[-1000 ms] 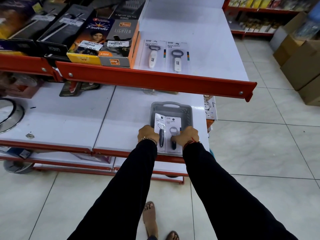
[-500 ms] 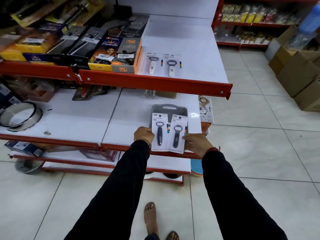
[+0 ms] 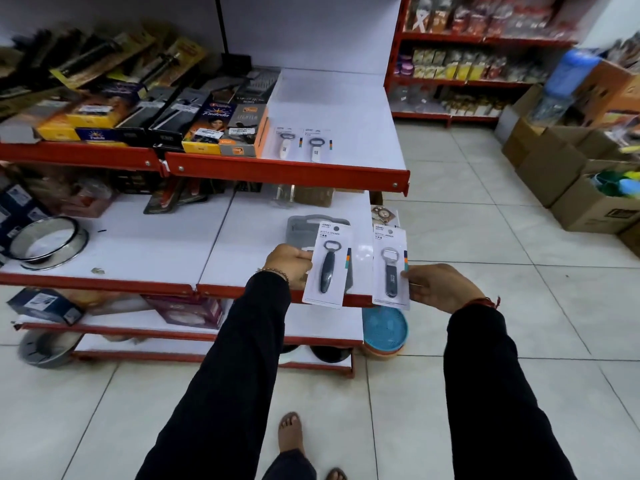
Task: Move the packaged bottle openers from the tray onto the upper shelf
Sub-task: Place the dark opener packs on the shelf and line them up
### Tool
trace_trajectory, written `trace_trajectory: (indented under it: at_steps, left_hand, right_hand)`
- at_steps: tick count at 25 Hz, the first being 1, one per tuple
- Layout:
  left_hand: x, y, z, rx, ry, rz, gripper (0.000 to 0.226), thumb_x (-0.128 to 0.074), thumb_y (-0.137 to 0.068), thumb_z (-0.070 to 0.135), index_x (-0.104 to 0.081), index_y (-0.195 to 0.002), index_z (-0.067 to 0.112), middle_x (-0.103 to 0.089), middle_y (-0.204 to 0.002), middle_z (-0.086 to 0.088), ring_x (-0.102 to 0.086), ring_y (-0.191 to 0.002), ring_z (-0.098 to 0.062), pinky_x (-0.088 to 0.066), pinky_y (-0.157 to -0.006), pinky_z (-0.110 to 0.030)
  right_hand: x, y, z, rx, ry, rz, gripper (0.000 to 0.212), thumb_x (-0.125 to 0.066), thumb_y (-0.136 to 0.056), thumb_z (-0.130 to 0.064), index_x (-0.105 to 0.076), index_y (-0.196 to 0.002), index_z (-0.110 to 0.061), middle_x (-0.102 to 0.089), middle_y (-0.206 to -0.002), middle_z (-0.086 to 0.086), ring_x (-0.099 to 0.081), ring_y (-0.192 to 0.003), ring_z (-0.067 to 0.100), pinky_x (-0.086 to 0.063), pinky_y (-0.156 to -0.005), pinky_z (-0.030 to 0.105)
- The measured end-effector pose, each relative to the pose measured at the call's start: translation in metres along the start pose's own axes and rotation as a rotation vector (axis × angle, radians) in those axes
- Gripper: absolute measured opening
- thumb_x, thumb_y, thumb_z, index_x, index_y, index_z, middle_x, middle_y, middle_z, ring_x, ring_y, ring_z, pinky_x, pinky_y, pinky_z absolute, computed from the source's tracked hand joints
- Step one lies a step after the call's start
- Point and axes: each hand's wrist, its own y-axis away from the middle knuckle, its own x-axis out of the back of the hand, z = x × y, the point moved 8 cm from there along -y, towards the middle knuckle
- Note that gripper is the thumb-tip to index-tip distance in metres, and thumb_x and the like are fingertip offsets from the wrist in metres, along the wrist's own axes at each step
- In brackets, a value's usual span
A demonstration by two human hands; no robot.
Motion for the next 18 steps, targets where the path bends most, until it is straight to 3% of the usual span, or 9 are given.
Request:
trace_trajectory:
  at_steps: [2,8,13,16,18]
  left_hand:
    - [-0.002,0.008,0.020,-0.025,-0.032,-0.039,0.023,-0.051,-0.092,-0.004,-0.071,-0.095,0.006,-0.071,-0.092,-0.011,-0.070,-0.081,-0.026,-0.060,-0.061,-0.027]
    - [0.005,0.009,0.103,-0.126,0.041,-0.107,0.022,-0.051,-0.093,-0.008,-0.066,-0.085,0.006,-0.071,-0.084,-0.013,-0.070,-0.066,-0.019,-0.061,-0.054,-0.025]
    - [0.025,-0.018,0.183,-0.182,0.130,-0.083,0.016,-0.051,-0.092,-0.011,-0.063,-0.095,-0.001,-0.067,-0.079,-0.015,-0.070,-0.055,-0.019,-0.059,-0.045,-0.025]
    - [0.036,-0.049,0.220,-0.201,0.125,-0.051,0.015,-0.051,-0.088,-0.013,-0.060,-0.094,-0.003,-0.068,-0.088,-0.018,-0.071,-0.065,-0.026,-0.062,-0.053,-0.030]
    - [0.043,-0.074,0.238,-0.204,0.088,-0.004,0.013,-0.051,-0.088,-0.011,-0.058,-0.095,-0.003,-0.067,-0.087,-0.019,-0.070,-0.063,-0.026,-0.061,-0.048,-0.030]
  right_hand:
    - [0.014,0.016,-0.023,0.029,-0.020,0.017,0.010,-0.057,-0.090,0.004,-0.065,-0.096,0.003,-0.072,-0.080,0.013,-0.069,-0.068,0.022,-0.062,-0.058,0.027]
    - [0.024,0.037,-0.122,0.196,-0.056,0.027,0.011,-0.060,-0.087,0.005,-0.066,-0.097,0.004,-0.077,-0.072,0.010,-0.074,-0.060,0.018,-0.062,-0.057,0.026]
    - [-0.011,0.014,-0.202,0.283,-0.008,0.025,0.006,-0.062,-0.086,0.006,-0.066,-0.087,0.002,-0.075,-0.062,0.009,-0.072,-0.052,0.016,-0.061,-0.052,0.025]
    - [-0.026,-0.013,-0.238,0.311,0.032,0.075,0.009,-0.064,-0.085,0.008,-0.066,-0.082,0.000,-0.072,-0.058,0.007,-0.069,-0.045,0.013,-0.059,-0.047,0.023]
    - [-0.031,-0.034,-0.257,0.322,0.059,0.116,0.012,-0.065,-0.083,0.009,-0.066,-0.080,-0.003,-0.071,-0.058,0.005,-0.067,-0.042,0.011,-0.058,-0.046,0.021]
